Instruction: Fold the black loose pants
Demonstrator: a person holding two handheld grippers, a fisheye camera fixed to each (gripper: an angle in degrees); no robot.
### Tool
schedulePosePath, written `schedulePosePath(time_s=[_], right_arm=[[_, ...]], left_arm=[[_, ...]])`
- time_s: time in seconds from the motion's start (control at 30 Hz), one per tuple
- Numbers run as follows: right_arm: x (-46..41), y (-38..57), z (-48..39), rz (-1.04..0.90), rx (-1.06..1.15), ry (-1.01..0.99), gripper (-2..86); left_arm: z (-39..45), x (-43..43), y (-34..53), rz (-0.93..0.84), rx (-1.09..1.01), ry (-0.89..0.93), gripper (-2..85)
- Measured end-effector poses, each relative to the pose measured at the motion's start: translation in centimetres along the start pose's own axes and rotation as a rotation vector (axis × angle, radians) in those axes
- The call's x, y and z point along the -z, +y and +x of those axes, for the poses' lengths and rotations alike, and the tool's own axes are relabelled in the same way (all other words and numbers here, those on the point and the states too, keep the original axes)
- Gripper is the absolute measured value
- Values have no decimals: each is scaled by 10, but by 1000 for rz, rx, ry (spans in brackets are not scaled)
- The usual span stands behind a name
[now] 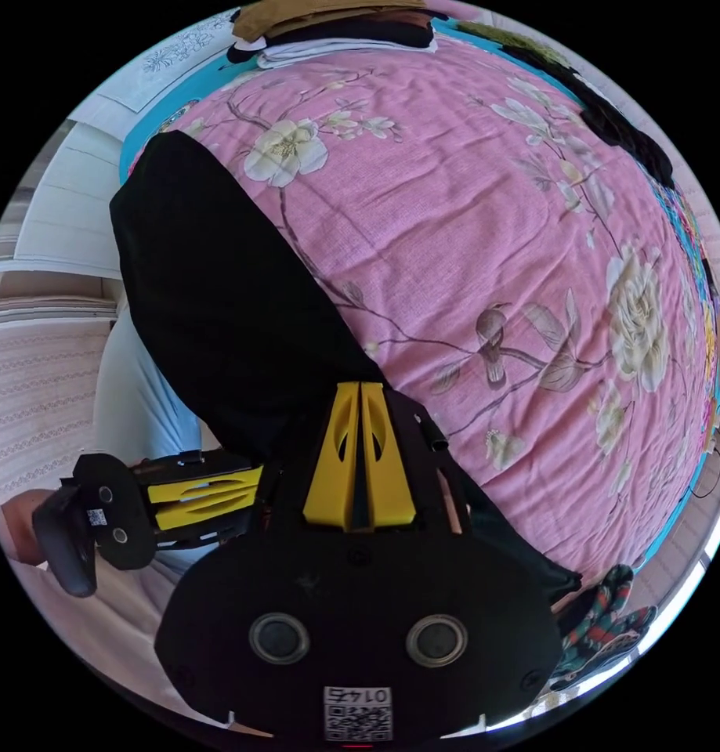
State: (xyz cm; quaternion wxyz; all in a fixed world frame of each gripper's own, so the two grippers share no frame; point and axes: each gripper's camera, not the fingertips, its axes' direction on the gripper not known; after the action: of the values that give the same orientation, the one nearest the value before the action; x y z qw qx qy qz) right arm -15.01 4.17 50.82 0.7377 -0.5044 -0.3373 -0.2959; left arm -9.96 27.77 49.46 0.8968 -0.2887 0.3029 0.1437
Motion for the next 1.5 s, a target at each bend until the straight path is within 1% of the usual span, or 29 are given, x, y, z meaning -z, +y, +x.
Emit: schedulePosePath(time_s=[0.1,0.13,0.2,0.27,0.3,0.33,0.4,0.47,0.5,0.57,0.6,0.67,0.73,0.77,0.9,0.97,1.07,1.13,1.2,1.3,1.4,1.5], right_arm=[[-6,19,16,10,-35,-72,-10],[-5,33,24,45,-61,-118,-10],[4,66,35,182,-112,-175,-9],[15,129,53,376,-185,-264,-9],[16,147,59,411,-213,-279,-8],[15,184,70,469,-277,-295,-7],[9,243,84,529,-384,-280,-4],[-6,322,101,547,-562,-185,1],[-10,342,104,548,-609,-158,3],[-25,417,115,592,-777,-70,14],[-30,435,117,612,-818,-55,18],[-50,493,126,634,-968,-32,65],[-67,521,133,599,-1019,-21,87],[-76,535,136,589,-1037,-8,91],[-99,565,146,594,-1070,17,103],[-112,583,154,644,-1114,-20,110],[-122,599,166,679,-1127,-81,117],[-130,606,174,687,-1131,-116,120],[-142,609,182,649,-1118,-187,124],[-147,614,179,642,-1097,-168,124],[-151,616,175,629,-1060,-149,108],[-154,614,172,597,-1036,-124,99]], left_arm=[[13,-2,-6,-29,-35,-8,-10],[21,1,-7,-34,-70,-1,-10],[32,6,-6,-23,-116,18,-10],[43,8,-2,-38,-141,45,-10],[45,8,-2,-43,-142,55,-10],[49,5,-2,-55,-144,84,-10],[56,-1,-5,-82,-142,122,-10],[70,-7,-18,-85,-163,143,-10],[75,-8,-22,-76,-171,142,-10],[98,-4,-43,-18,-227,161,-9],[104,-4,-50,-10,-245,165,-9],[130,-8,-80,7,-306,152,-7],[147,-9,-103,64,-302,115,-3],[161,-12,-120,84,-344,139,4],[201,-37,-177,19,-400,204,57],[231,-51,-210,22,-454,212,83],[273,-73,-248,-6,-539,163,94],[291,-90,-269,-58,-540,141,98],[307,-107,-289,-110,-543,126,100],[327,-128,-315,-166,-518,126,101],[341,-141,-330,-150,-509,134,102],[351,-164,-337,-230,-527,50,104]])
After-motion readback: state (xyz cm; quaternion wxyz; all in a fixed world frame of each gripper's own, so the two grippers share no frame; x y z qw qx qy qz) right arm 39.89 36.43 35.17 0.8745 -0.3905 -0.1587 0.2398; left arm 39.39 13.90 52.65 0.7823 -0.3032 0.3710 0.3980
